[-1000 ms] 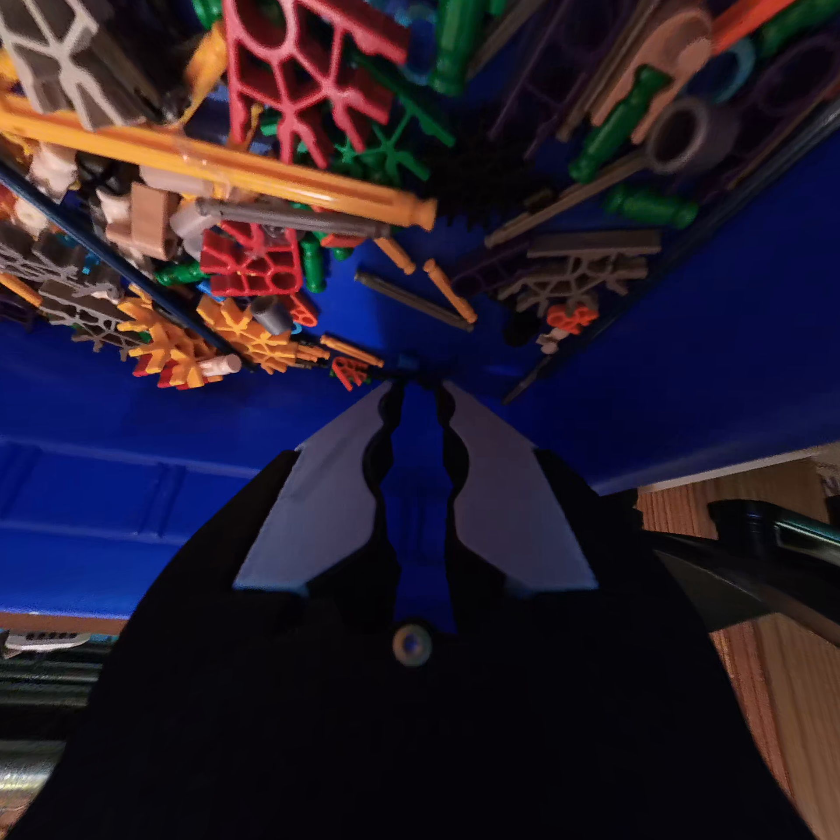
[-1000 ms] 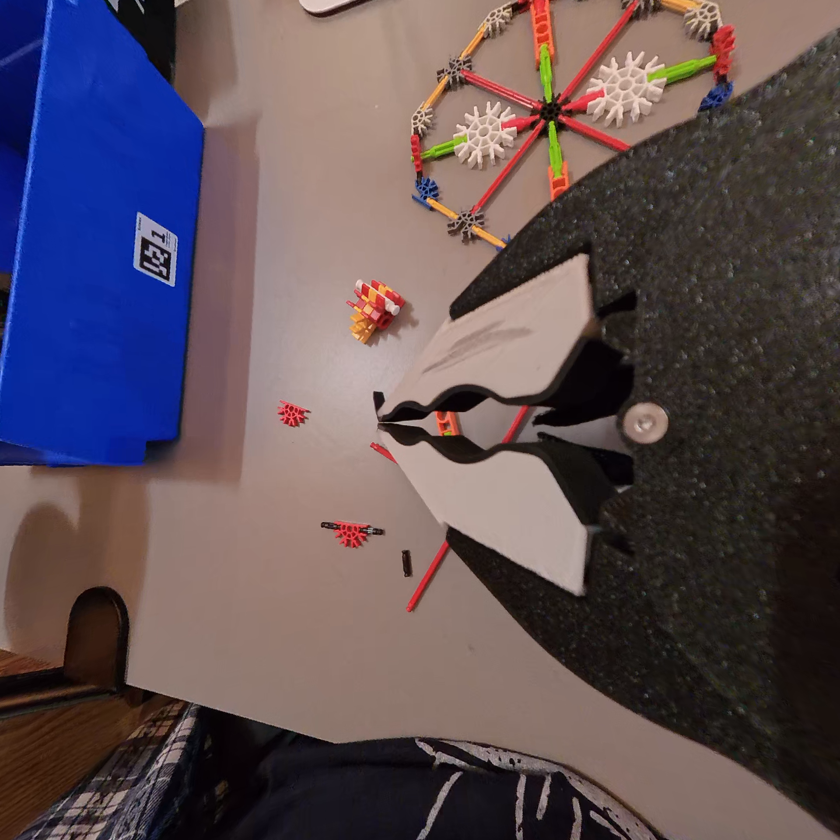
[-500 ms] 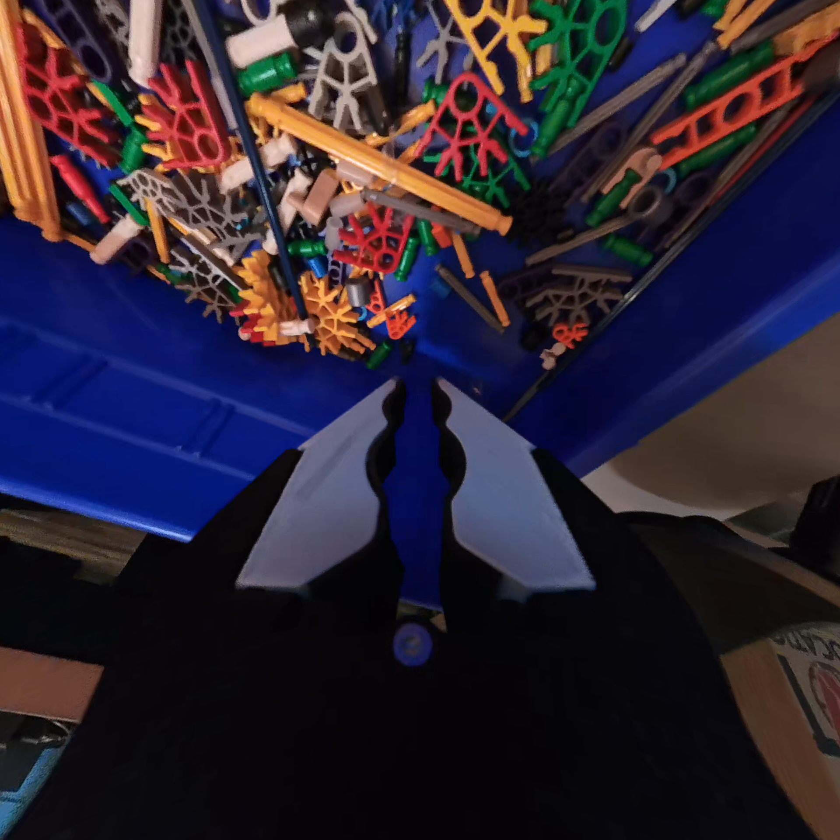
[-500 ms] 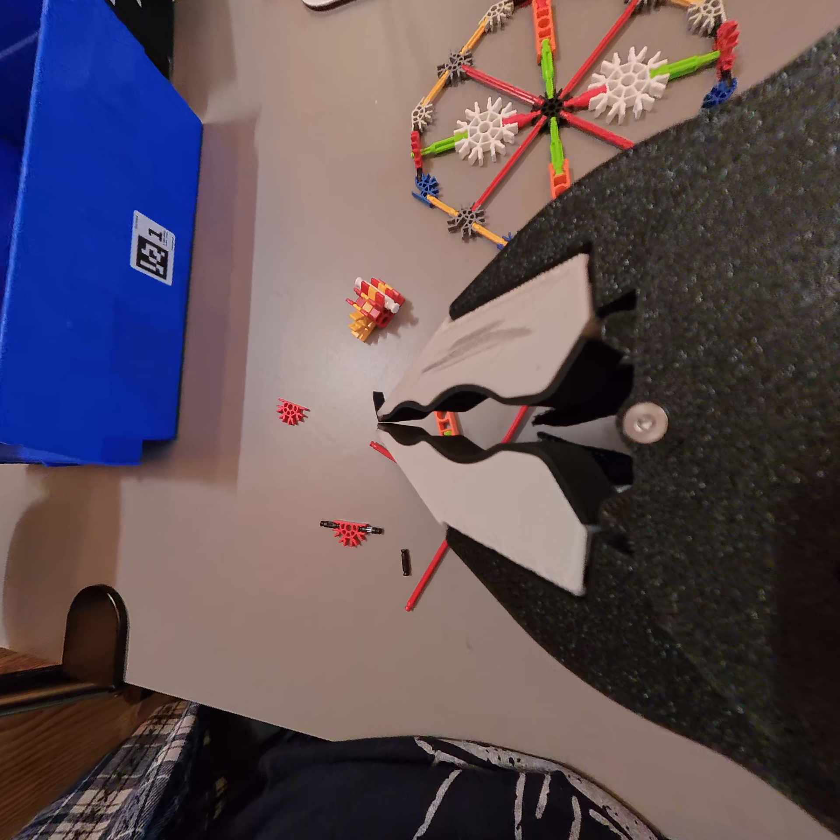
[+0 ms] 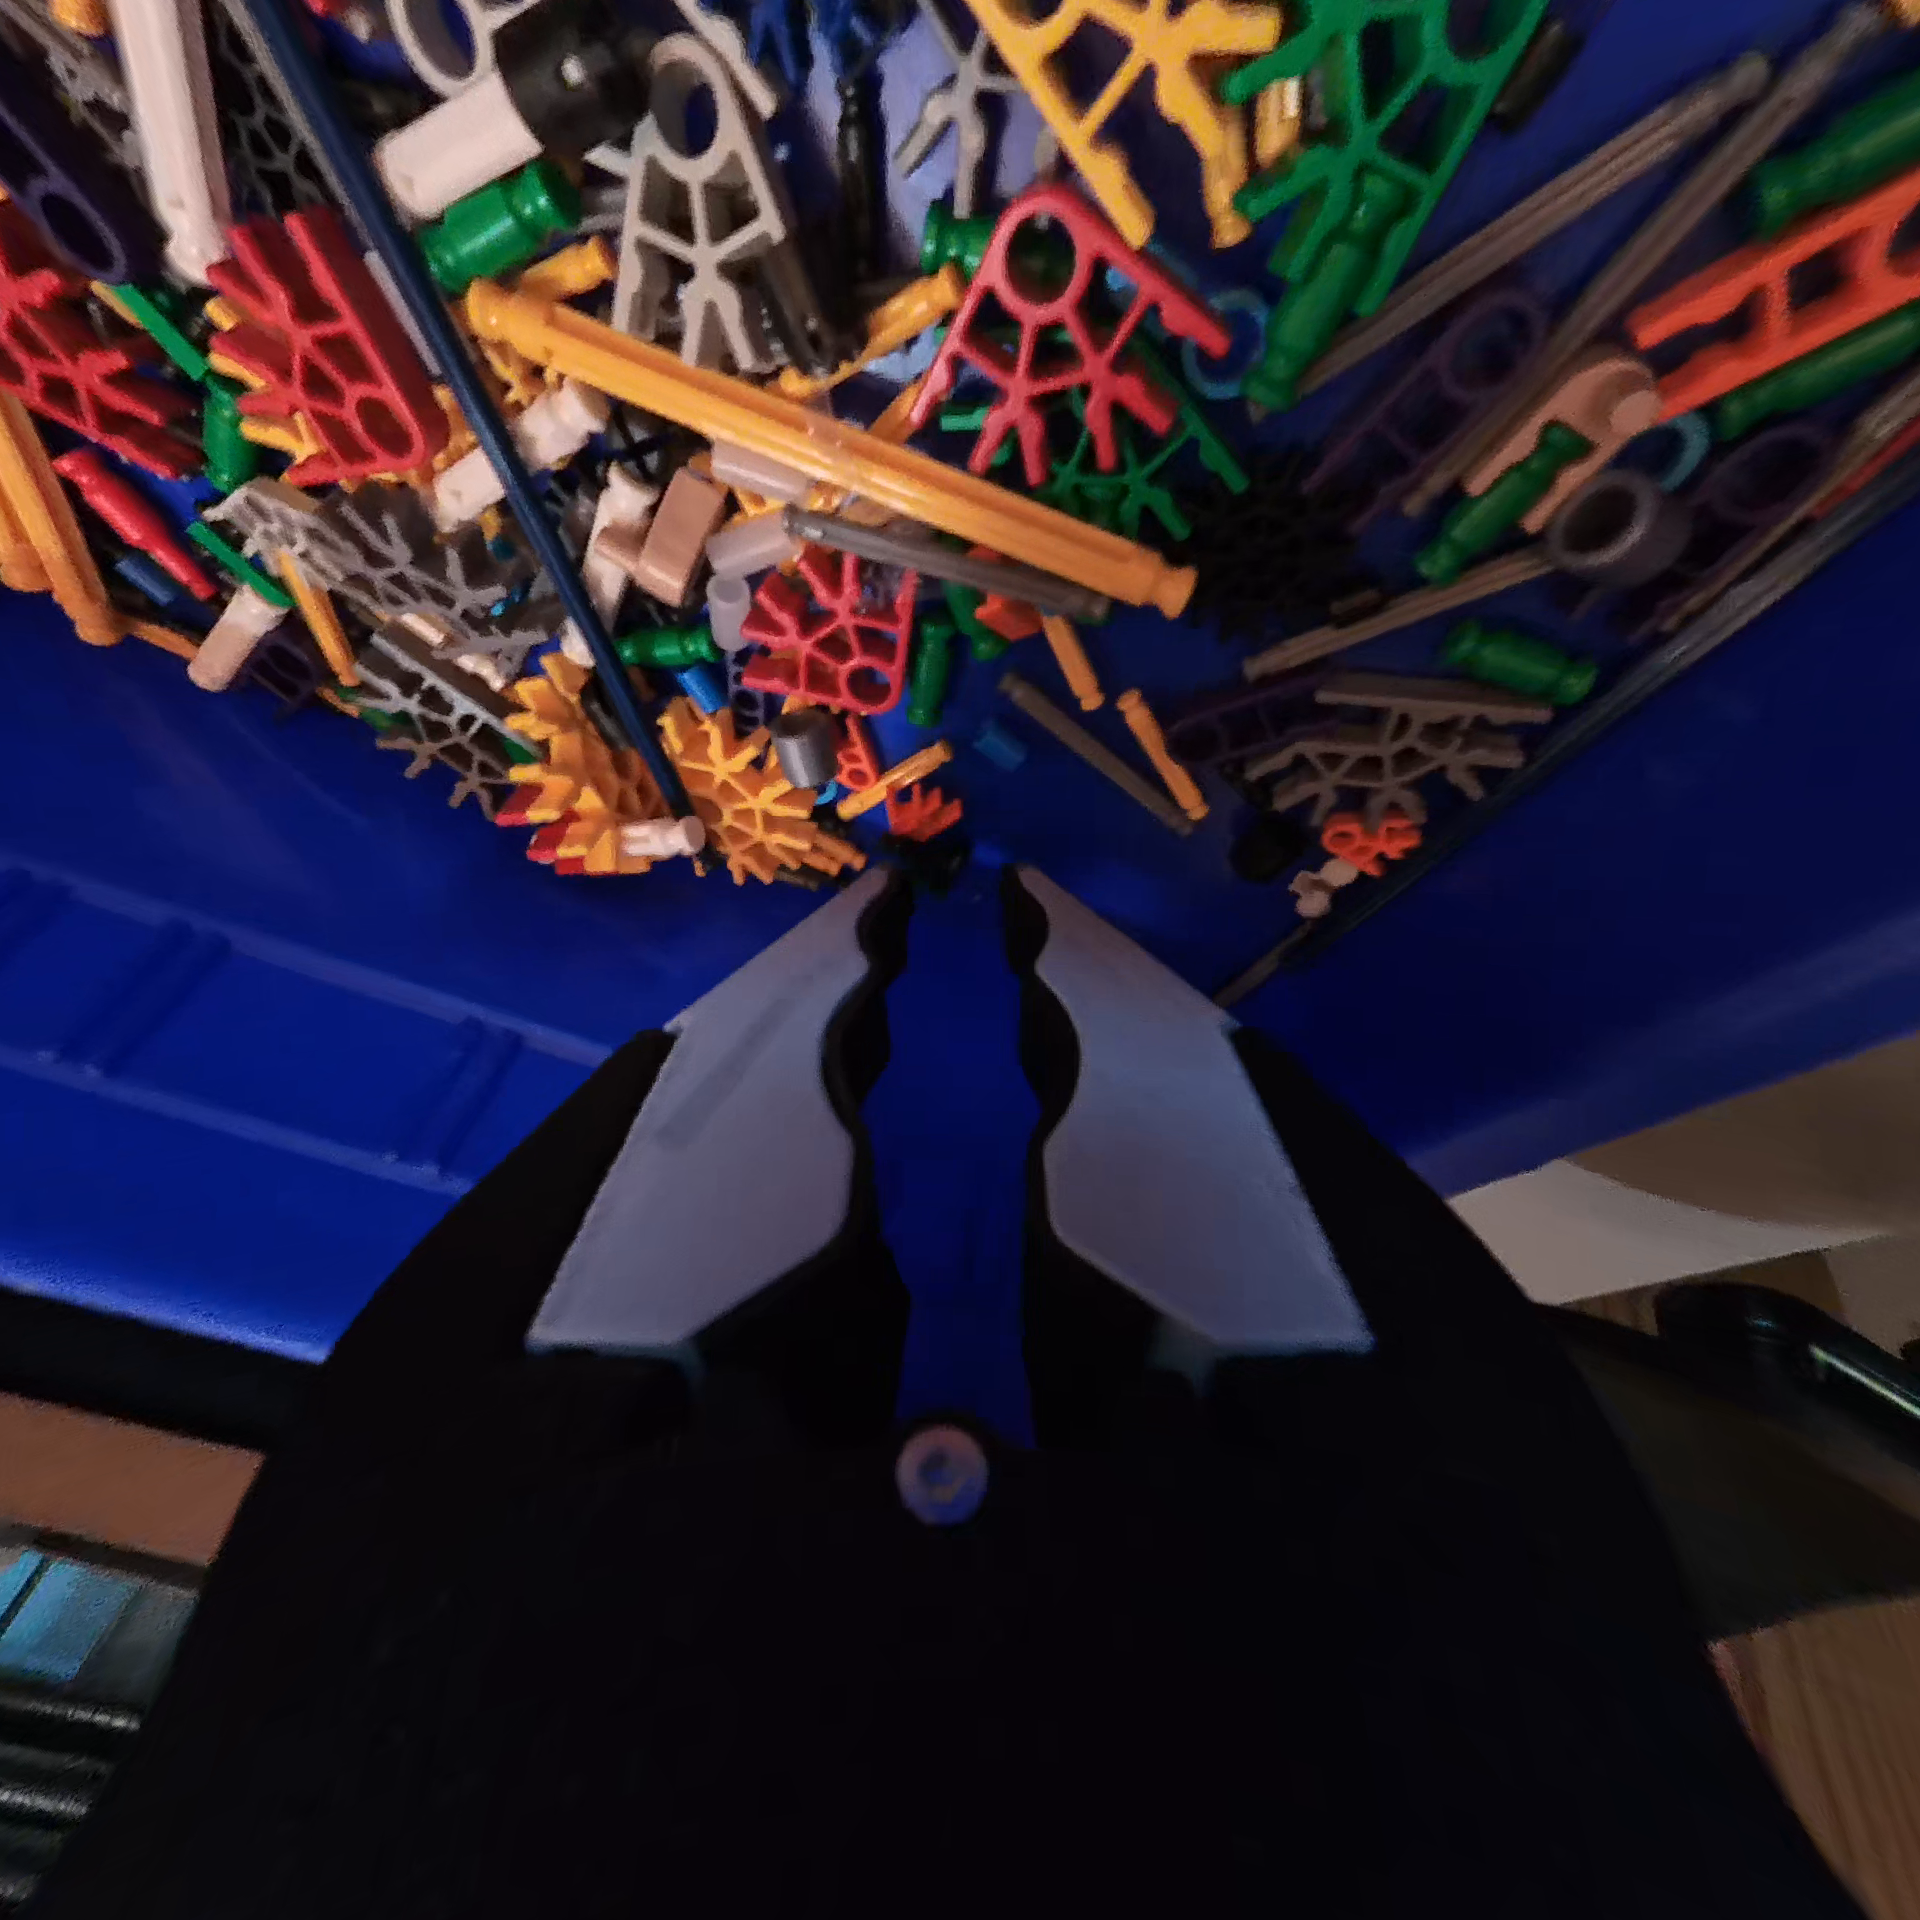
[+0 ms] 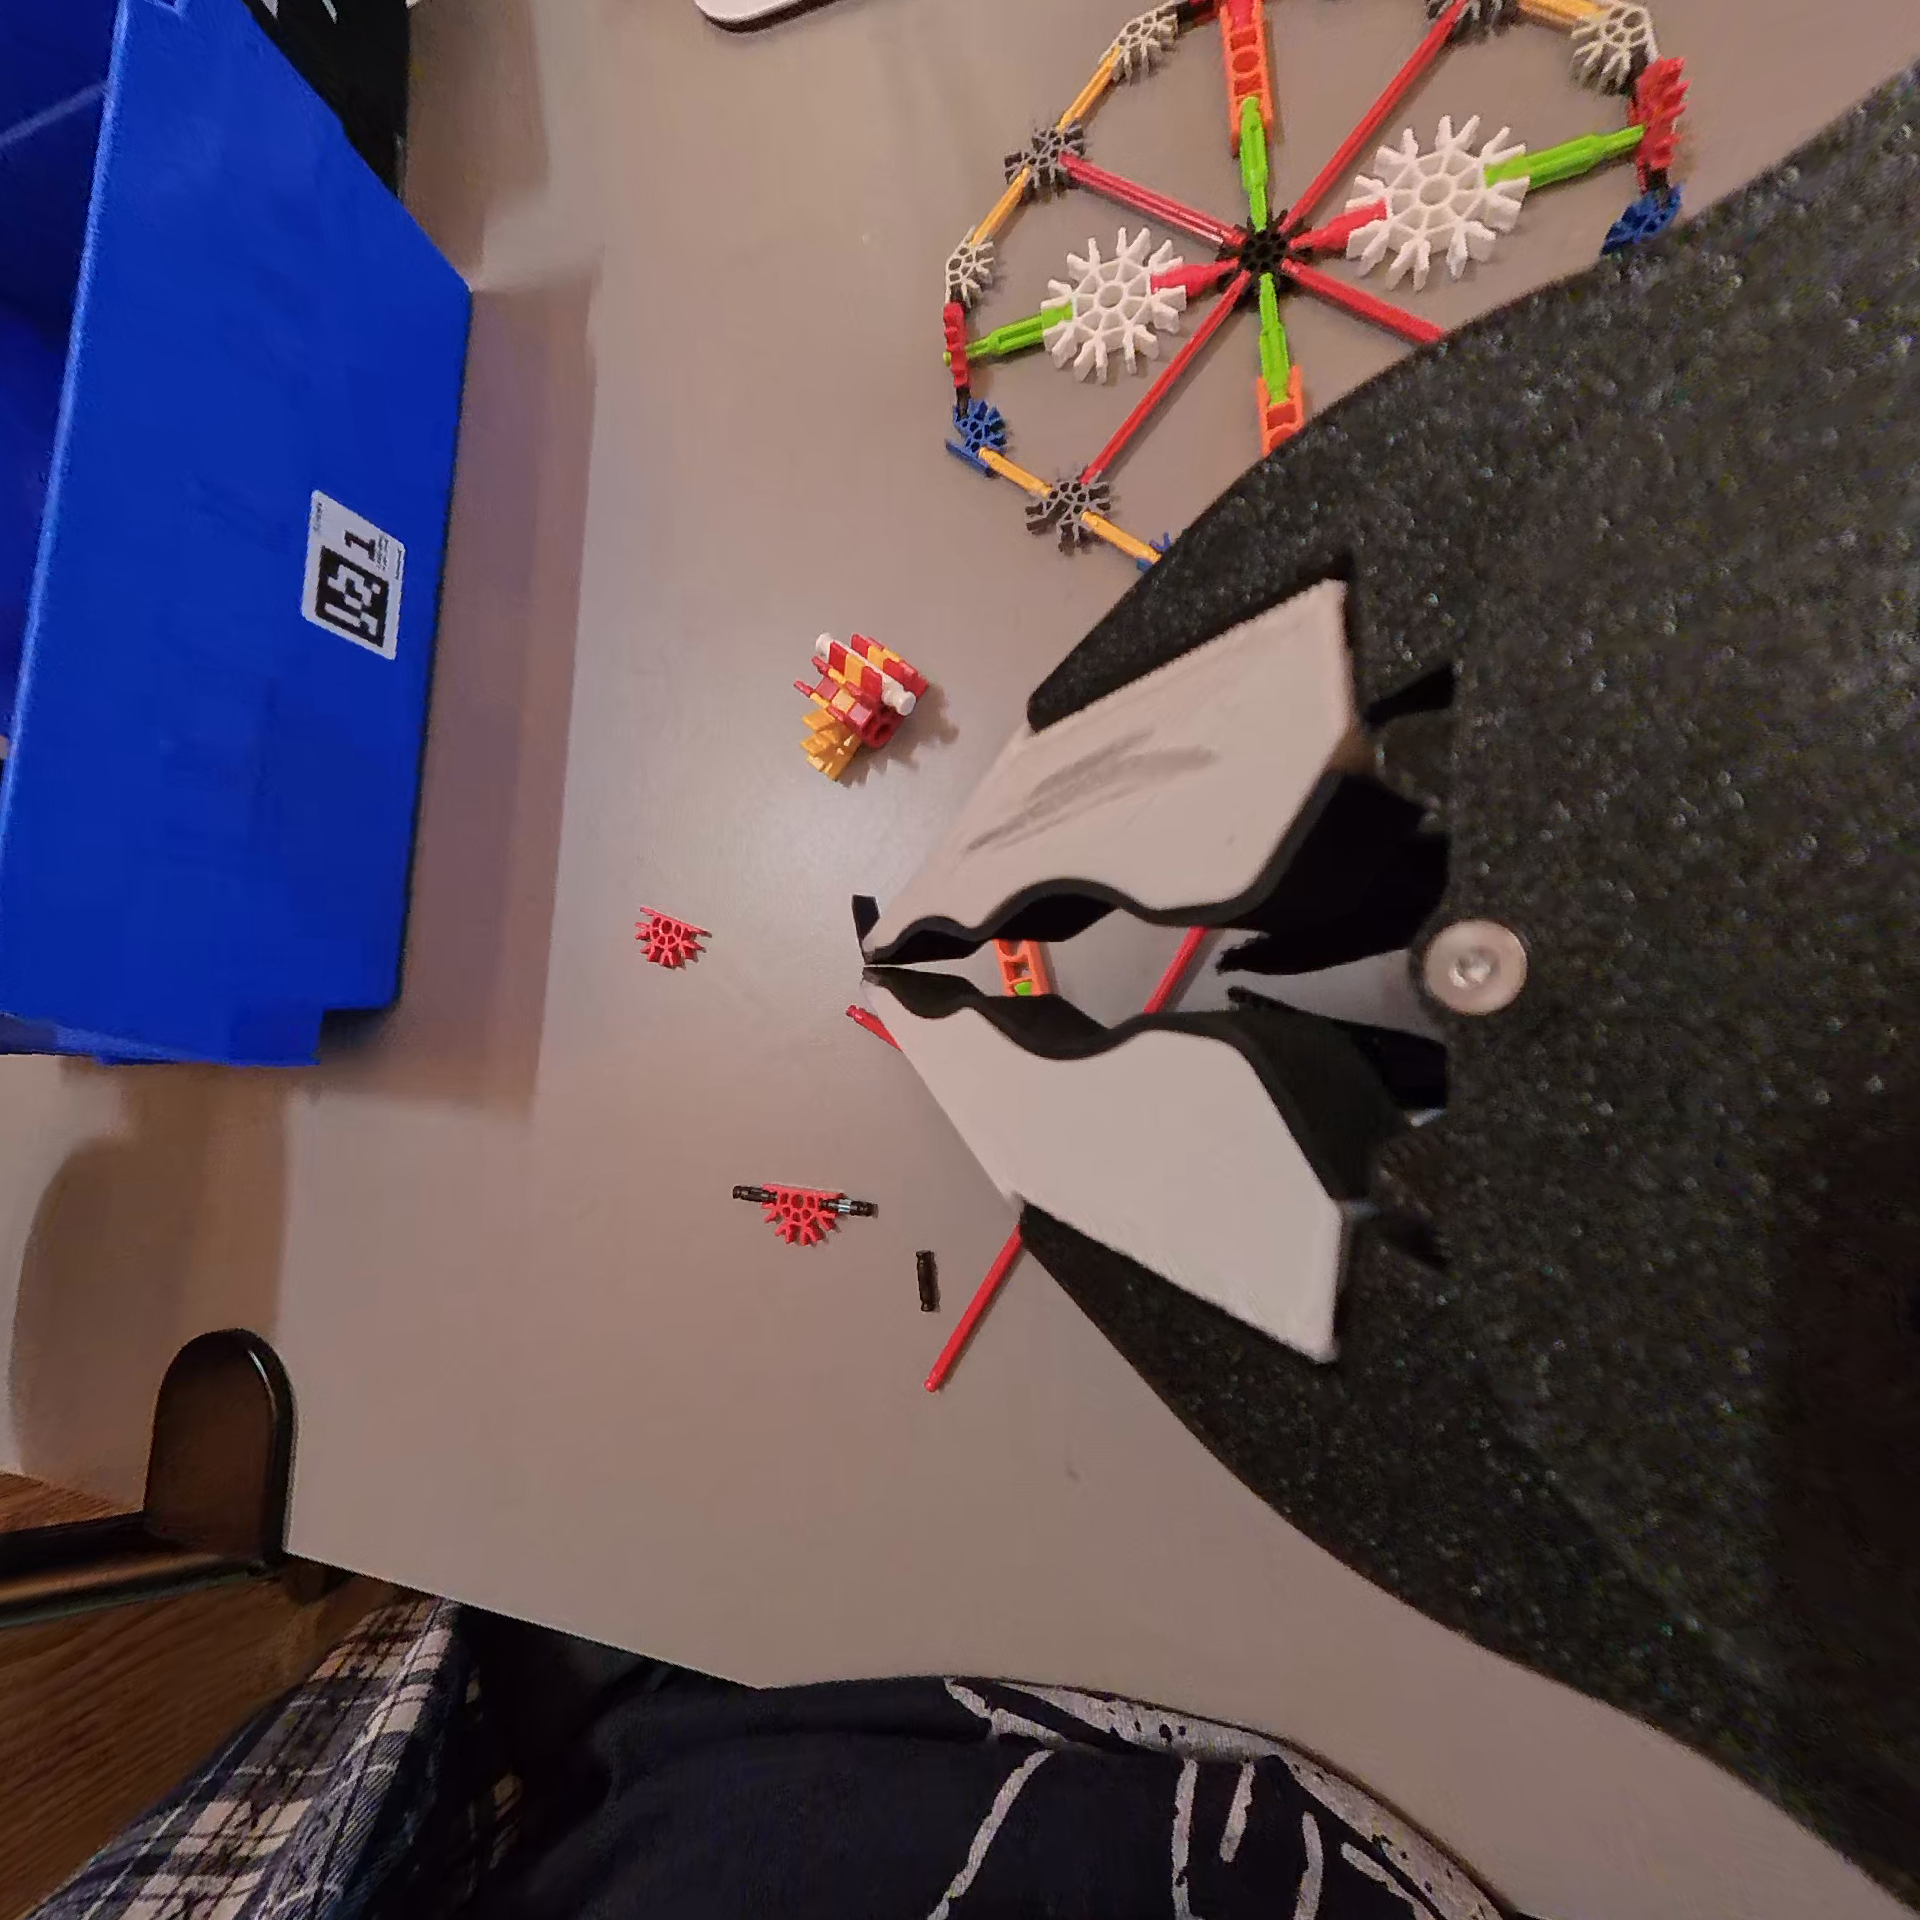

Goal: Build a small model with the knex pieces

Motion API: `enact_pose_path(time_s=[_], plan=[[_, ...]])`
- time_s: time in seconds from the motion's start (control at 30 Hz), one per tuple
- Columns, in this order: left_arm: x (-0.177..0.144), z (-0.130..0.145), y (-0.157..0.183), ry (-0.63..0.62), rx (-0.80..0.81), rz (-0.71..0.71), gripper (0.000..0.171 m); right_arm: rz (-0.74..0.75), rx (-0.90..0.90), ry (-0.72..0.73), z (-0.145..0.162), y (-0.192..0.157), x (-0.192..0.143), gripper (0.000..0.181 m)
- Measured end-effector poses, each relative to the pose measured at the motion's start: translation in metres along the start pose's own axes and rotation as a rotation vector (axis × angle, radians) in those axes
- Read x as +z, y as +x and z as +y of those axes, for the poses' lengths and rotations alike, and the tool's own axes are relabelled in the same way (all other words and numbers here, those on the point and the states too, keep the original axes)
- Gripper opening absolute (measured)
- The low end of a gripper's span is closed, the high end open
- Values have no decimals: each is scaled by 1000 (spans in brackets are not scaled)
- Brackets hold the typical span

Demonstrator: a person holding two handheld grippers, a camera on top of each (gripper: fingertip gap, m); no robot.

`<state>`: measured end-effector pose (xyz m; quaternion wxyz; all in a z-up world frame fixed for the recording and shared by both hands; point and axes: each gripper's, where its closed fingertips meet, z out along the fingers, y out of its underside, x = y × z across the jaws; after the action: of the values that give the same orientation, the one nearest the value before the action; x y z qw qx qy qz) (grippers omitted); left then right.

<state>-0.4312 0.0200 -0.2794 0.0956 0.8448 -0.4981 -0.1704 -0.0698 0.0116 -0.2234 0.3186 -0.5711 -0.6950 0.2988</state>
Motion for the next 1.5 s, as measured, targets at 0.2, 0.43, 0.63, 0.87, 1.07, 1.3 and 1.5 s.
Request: enact_pose_path(time_s=[0.2,0.43,0.63,0.87,1.07,1.3,1.5], plan=[[2,-1,0,9,10,-4,15,2,0,3,0,1,-1,0],[3,-3,0,34,41,-56,1,5,-3,3,-1,1,-1,0],[-4,-6,2,131,-19,-42,2,8,-4,5,-2,2,-2,0],[-34,-10,1,235,-52,-61,2,6,-1,3,-1,2,-1,0],[-122,-66,42,496,23,-64,2,8,4,7,-1,4,-1,0],[-146,-144,125,488,275,-108,2,15,1,11,-2,5,-3,0],[-173,-156,113,536,239,-174,1,20,-4,13,-3,5,-5,0]])
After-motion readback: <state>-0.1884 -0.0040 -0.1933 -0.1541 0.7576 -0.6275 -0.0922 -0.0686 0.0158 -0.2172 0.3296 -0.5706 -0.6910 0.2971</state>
